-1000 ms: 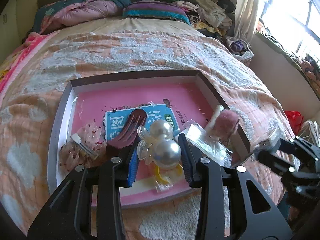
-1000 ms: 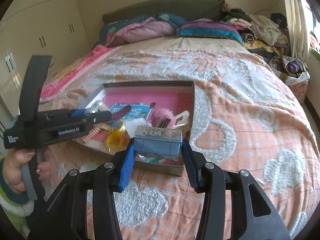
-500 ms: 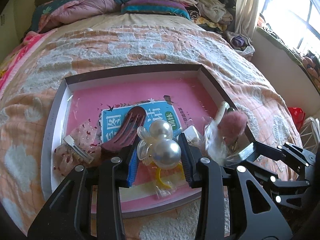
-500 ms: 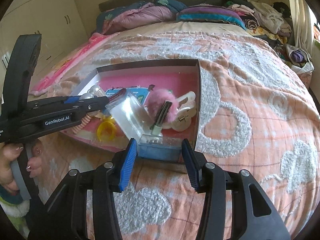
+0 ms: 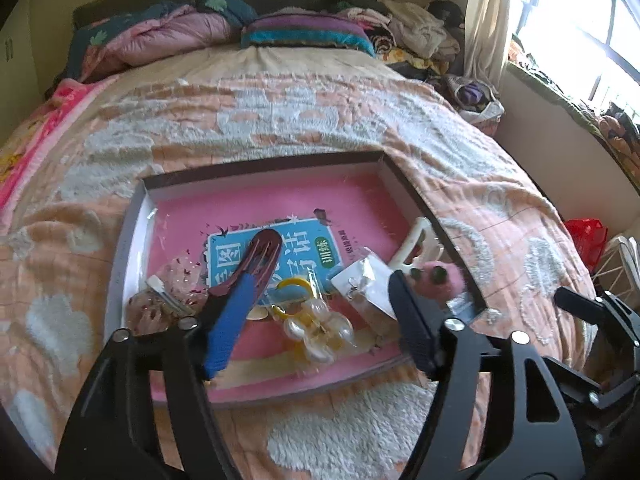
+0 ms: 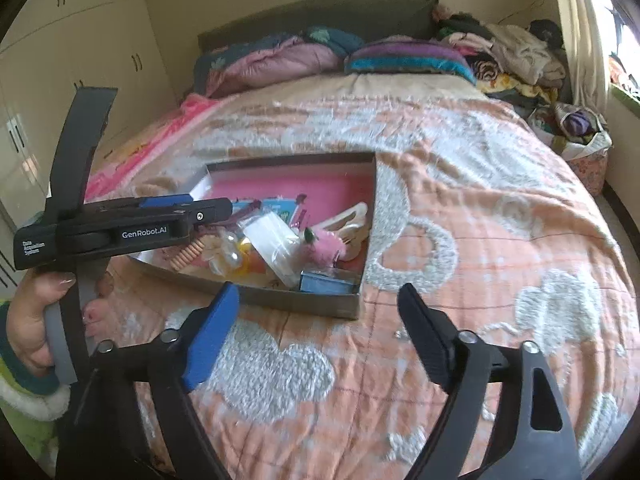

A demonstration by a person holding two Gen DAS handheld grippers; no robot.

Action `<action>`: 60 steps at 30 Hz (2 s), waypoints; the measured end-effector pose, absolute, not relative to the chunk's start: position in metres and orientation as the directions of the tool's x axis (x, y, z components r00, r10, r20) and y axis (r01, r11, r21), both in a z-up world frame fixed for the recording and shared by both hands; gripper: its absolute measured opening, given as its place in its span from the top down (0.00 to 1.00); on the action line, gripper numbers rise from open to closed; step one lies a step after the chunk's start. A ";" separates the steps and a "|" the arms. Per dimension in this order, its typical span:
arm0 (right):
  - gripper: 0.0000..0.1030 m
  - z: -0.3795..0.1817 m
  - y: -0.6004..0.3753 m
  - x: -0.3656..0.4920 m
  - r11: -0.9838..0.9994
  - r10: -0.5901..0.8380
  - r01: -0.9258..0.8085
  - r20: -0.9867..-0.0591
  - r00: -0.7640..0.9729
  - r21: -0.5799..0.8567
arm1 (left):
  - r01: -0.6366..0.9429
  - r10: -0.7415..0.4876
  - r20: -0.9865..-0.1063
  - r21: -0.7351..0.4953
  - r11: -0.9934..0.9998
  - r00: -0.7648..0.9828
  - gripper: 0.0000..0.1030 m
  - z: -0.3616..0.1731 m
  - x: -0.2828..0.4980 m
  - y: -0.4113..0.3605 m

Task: Organize jewelry

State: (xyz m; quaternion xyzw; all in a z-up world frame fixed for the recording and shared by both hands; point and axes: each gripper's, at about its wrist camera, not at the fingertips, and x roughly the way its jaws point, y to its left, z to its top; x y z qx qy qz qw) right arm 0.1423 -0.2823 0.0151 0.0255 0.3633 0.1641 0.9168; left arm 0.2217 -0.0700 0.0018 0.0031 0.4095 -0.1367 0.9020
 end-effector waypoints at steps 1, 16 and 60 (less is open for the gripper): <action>0.12 0.019 -0.284 0.136 0.944 0.324 -0.286 -0.649 0.689 0.167 | 0.248 -0.244 -0.735 -0.106 0.963 0.632 0.30 0.005 0.219 -0.070; 0.04 0.040 -0.280 0.080 0.946 0.310 -0.301 -0.597 0.740 0.118 | 0.182 -0.192 -0.694 -0.089 0.979 0.694 0.09 0.025 0.123 -0.048; 0.04 0.030 -0.254 0.051 0.938 0.321 -0.331 -0.624 0.713 0.105 | 0.096 -0.109 -0.716 -0.058 0.994 0.690 0.09 0.015 0.050 -0.018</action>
